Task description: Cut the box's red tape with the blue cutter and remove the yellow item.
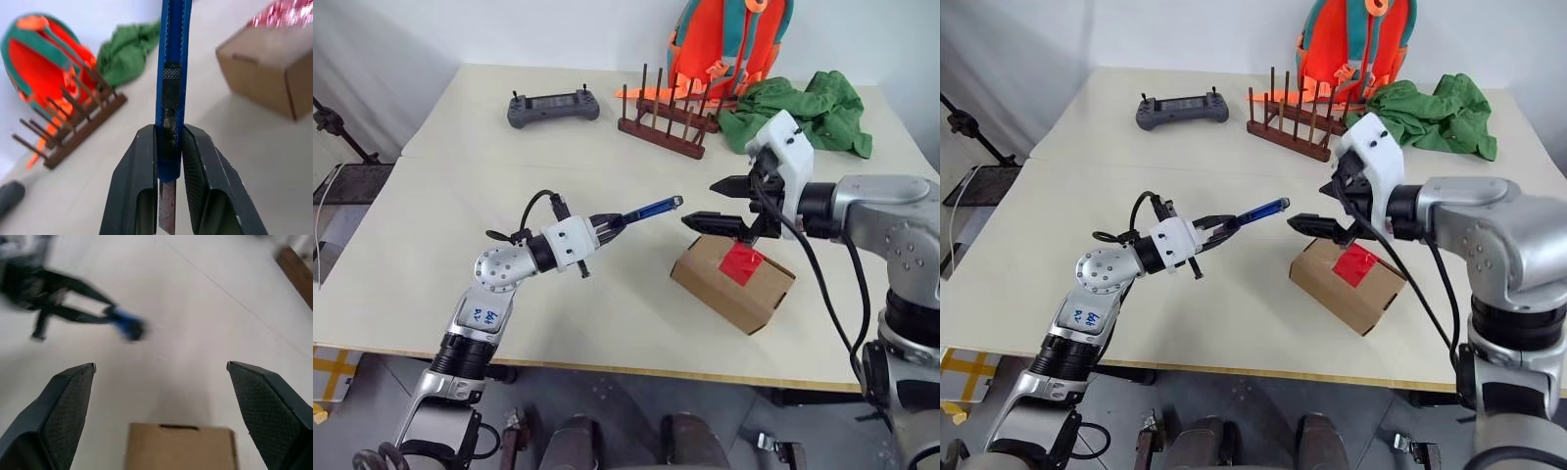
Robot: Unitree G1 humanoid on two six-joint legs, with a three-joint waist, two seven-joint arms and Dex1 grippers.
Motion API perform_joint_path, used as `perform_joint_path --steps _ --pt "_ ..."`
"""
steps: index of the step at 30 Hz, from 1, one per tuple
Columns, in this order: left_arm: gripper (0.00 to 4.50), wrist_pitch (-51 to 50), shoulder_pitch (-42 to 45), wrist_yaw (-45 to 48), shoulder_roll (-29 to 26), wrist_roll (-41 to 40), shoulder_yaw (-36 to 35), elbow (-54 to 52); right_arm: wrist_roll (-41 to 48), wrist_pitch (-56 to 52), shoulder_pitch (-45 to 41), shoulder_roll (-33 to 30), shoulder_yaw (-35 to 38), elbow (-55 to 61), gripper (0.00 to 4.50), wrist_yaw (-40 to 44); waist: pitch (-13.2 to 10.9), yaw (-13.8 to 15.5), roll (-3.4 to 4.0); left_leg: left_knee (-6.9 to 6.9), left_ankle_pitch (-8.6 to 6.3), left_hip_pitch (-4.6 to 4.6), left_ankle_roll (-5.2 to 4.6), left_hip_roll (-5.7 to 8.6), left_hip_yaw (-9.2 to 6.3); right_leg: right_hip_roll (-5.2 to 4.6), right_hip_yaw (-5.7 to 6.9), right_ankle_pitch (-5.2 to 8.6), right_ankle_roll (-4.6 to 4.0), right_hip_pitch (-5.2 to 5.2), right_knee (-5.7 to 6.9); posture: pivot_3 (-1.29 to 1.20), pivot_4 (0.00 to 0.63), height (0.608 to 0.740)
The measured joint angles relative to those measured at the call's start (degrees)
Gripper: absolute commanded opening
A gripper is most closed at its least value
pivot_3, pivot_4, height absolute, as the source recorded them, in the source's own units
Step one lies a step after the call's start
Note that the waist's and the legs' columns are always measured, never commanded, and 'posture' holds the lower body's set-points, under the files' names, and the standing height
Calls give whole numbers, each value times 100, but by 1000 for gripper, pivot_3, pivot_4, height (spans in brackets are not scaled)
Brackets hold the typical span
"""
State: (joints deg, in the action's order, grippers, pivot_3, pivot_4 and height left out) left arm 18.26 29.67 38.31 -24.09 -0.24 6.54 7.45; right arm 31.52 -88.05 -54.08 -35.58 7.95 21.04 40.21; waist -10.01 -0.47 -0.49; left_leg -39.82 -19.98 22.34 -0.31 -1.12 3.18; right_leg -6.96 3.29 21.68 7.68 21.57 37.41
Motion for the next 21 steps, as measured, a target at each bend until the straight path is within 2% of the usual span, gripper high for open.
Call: perform_joint_path --steps 6,12,17,21 --pt "395 395 114 -140 306 -93 -50 535 377 -416 -535 89 77 -786 4483 -163 0 20 -1 -6 8 8 -16 31 -7 -54 80 0 1 -2 9 0 150 740" --pt "395 774 393 -499 370 189 -78 890 963 -416 -1028 124 -102 -1391 4483 -274 -1 17 -1 -9 7 12 -22 40 -14 -69 120 -3 6 -6 8 0 150 740" --pt "395 1004 459 -755 374 516 -67 1106 1227 -416 -1084 104 -342 -1632 4483 -441 -1 17 -1 -9 7 14 -22 40 -17 -70 129 -3 6 -7 8 0 150 740" --pt "395 1057 585 -833 409 572 -29 1134 1250 -416 -981 -310 -690 -1507 4483 -456 -1 43 -1 -18 7 31 -22 43 -38 -71 141 -4 7 -7 5 0 150 740"
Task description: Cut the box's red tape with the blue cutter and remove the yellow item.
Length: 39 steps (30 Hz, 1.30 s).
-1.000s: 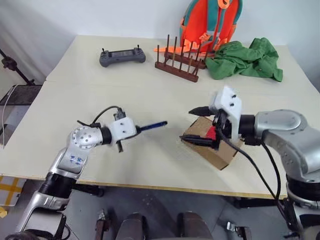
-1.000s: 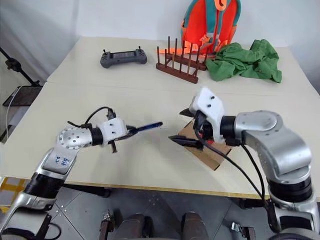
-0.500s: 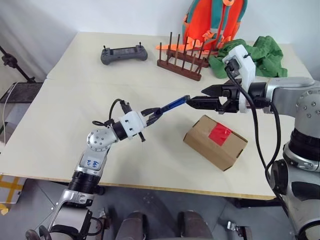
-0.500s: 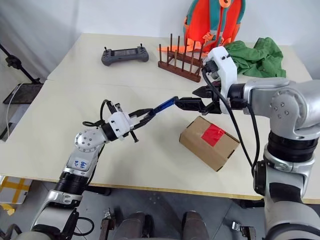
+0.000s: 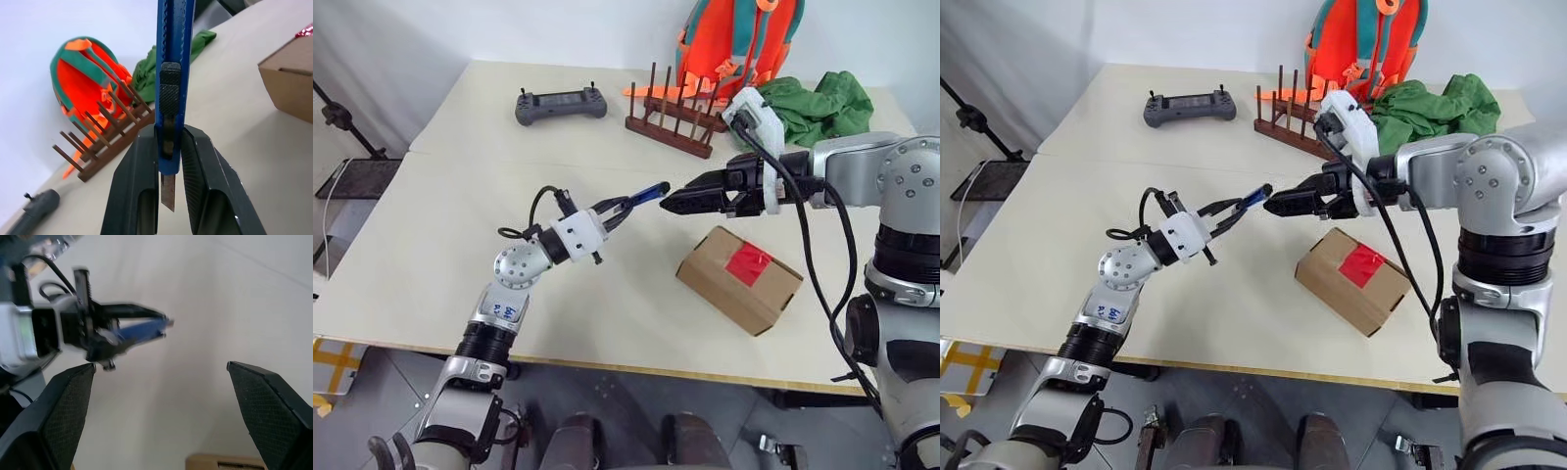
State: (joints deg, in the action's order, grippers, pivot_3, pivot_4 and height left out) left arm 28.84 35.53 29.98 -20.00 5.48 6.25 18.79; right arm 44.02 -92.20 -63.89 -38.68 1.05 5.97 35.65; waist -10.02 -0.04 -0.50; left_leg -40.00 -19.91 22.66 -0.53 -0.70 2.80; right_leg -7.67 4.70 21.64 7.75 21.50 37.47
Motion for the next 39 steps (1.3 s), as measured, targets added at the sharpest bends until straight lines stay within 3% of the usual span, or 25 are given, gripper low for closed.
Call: perform_joint_path --steps 6,22,33,36,39 --pt "395 1 55 -82 28 87 65 21 10 -1 228 -235 -39 186 4483 -18 0 -27 0 1 1 8 1 -2 -4 0 26 -1 2 2 -6 0 150 740" --pt "395 -26 264 -354 -28 710 298 247 572 0 -118 593 454 -208 4483 -1029 0 -16 0 -7 3 29 3 3 -42 -13 93 -1 1 1 -3 0 150 740" --pt "395 -144 282 -536 -3 801 335 217 477 -1 -118 1097 497 -492 4483 -1656 0 -24 0 -5 3 34 5 5 -52 -23 135 -1 1 1 -1 0 150 740" --pt "395 -157 281 -553 -5 801 335 207 400 0 -118 1146 559 -590 3862 -1732 0 -23 0 -5 3 35 4 7 -52 -25 136 -1 1 1 -1 0 150 740" --pt "395 -194 282 -565 -15 801 333 207 363 0 -118 1165 584 -601 2865 -1773 0 -22 0 -5 3 36 4 8 -54 -26 138 -1 1 1 -1 0 150 740"
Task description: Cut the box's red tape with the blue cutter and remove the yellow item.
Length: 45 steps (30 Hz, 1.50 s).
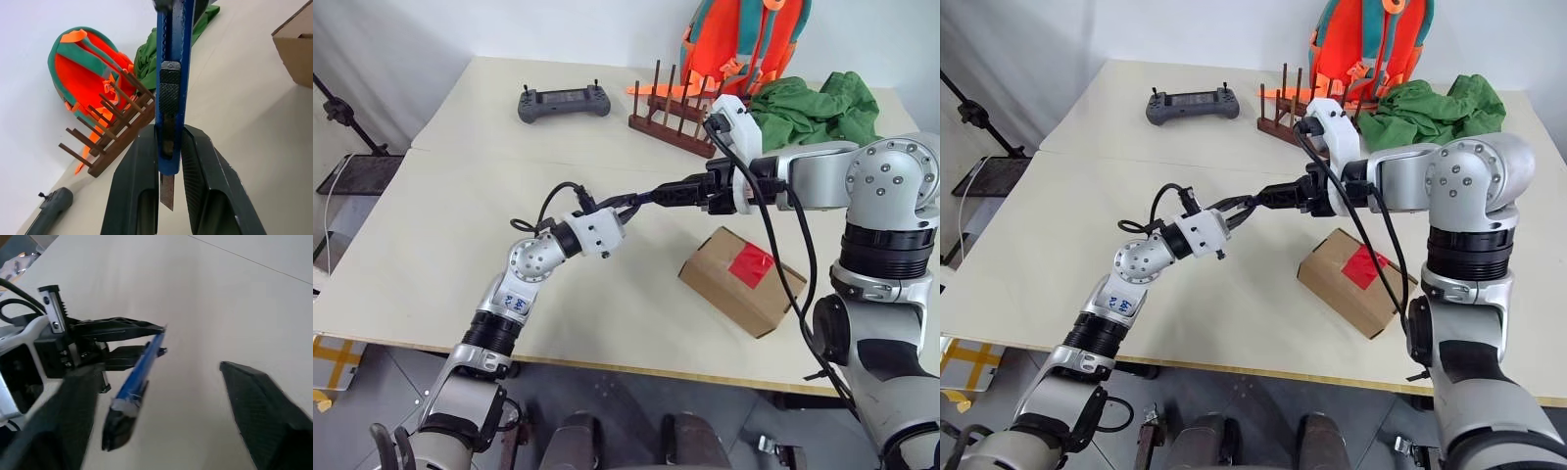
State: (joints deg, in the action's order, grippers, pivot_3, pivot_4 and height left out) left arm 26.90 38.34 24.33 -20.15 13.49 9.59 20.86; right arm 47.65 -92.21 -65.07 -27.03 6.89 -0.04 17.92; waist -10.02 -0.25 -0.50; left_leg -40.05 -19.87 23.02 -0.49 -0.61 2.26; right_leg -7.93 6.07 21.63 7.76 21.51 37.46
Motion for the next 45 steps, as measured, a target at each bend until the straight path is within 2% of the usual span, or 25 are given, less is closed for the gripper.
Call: perform_joint_path --steps 8,13,14,21,26,33,39,45 --pt "395 -54 1 -27 1 3 0 1 -9 0 1 24 25 66 205 37 0 -2 0 0 0 0 0 0 -1 0 3 0 0 0 0 0 150 740" --pt "395 -202 85 61 15 -36 9 2 -56 1 2 13 25 142 156 36 0 -1 0 0 0 2 0 2 -2 0 4 0 0 0 1 0 150 740" --pt "1086 -220 120 84 7 -37 18 7 -70 1 2 10 25 153 156 34 0 -1 0 0 0 2 0 2 -2 0 4 0 0 0 1 0 150 740" --pt "3102 -493 184 115 -9 -153 -27 42 -123 1 1 -4 32 219 156 138 0 -6 0 0 0 1 0 3 -3 1 6 0 0 0 2 0 150 740" --pt "4498 -1556 12 850 -159 -1138 -431 -271 -254 56 0 -256 57 219 156 243 0 -27 0 1 0 2 0 0 -6 0 5 0 0 0 2 0 150 740" --pt "4500 -2899 -452 1547 -594 -2450 -1234 -695 -485 435 -1 -614 85 186 156 425 0 -138 1 3 0 2 0 1 -11 0 4 0 0 0 4 0 150 740" --pt "4500 -5196 -1362 2004 -896 -3525 -1260 -1996 -608 740 7 -934 235 204 156 558 -1 -131 2 6 0 2 0 4 -19 -2 -8 0 0 -2 5 0 150 740" --pt "4500 -6607 -1583 1883 -308 -4566 -996 -3381 -581 972 410 -1306 558 795 156 686 -1 -54 2 0 1 6 -4 14 -23 -9 -17 0 0 -13 -1 0 150 740"
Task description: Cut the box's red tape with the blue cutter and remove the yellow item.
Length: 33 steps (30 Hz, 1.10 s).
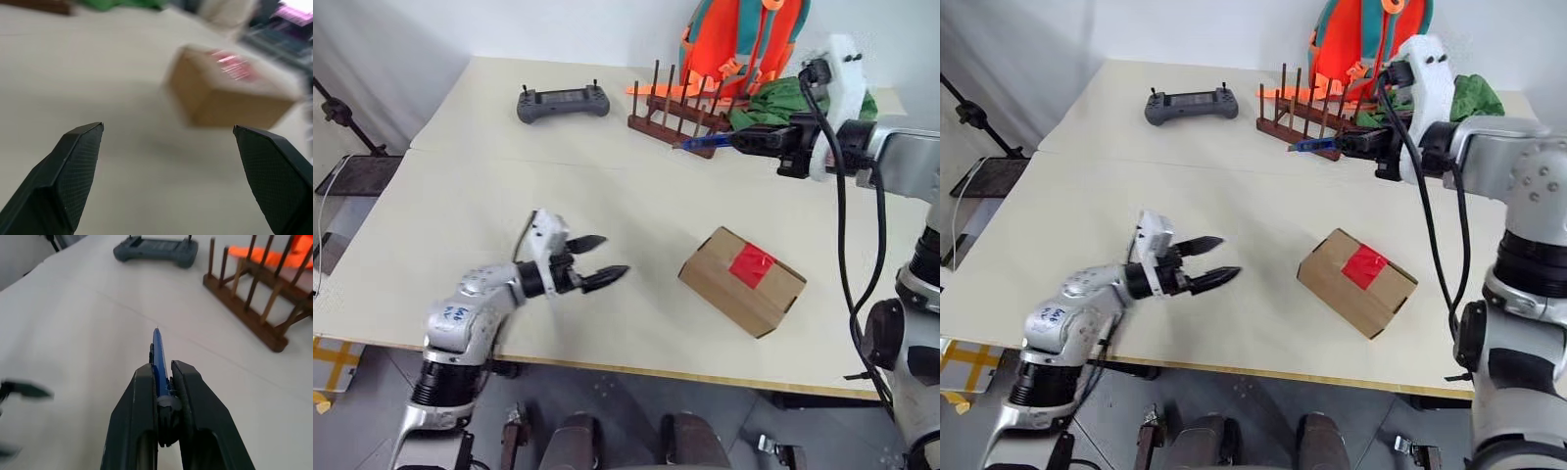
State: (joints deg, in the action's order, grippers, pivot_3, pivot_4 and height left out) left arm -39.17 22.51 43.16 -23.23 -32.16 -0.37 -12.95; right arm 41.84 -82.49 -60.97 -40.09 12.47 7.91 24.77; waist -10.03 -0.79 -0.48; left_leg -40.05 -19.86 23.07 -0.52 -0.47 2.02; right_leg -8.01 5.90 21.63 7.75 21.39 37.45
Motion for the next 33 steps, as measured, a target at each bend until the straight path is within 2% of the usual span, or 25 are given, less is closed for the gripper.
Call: perform_joint_path --steps 3,5,11,15,18,27,33 --pt "4500 -263 135 -105 217 -148 231 -249 91 -25 381 -198 291 401 156 43 0 30 0 2 4 -1 -2 -2 5 2 0 0 0 0 -2 0 150 740" --pt "4500 -336 526 -30 399 -219 460 -264 180 -98 716 -344 602 811 156 49 0 103 0 -3 9 5 -8 2 4 1 -1 0 0 -1 -3 0 150 740" --pt "4500 -317 1589 279 341 46 1053 52 356 -266 1381 -805 1180 1608 156 50 0 91 0 0 17 0 -17 37 13 -11 -7 0 0 -4 -6 0 150 740" --pt "3711 -266 2072 202 579 412 1385 449 416 -361 1563 -898 1493 1914 156 -7 0 92 0 1 22 1 -20 46 13 -19 -6 0 1 -4 -7 0 150 740" --pt "2788 9 2187 152 824 602 1491 683 418 -415 1682 -908 1656 2094 156 -82 0 89 0 3 23 0 -20 44 13 -21 -6 0 1 -4 -6 0 150 740" --pt "36 555 2401 238 1043 1159 1757 1177 443 -621 2004 -908 2031 2505 156 -236 0 138 0 4 31 1 -29 55 10 -38 -3 -4 7 -5 -6 0 150 740" --pt "36 666 2689 241 1180 1759 2245 1602 473 -662 2576 -1192 2157 2832 156 -158 0 233 0 4 33 6 -35 68 8 -47 0 -7 13 -5 -7 0 150 740"
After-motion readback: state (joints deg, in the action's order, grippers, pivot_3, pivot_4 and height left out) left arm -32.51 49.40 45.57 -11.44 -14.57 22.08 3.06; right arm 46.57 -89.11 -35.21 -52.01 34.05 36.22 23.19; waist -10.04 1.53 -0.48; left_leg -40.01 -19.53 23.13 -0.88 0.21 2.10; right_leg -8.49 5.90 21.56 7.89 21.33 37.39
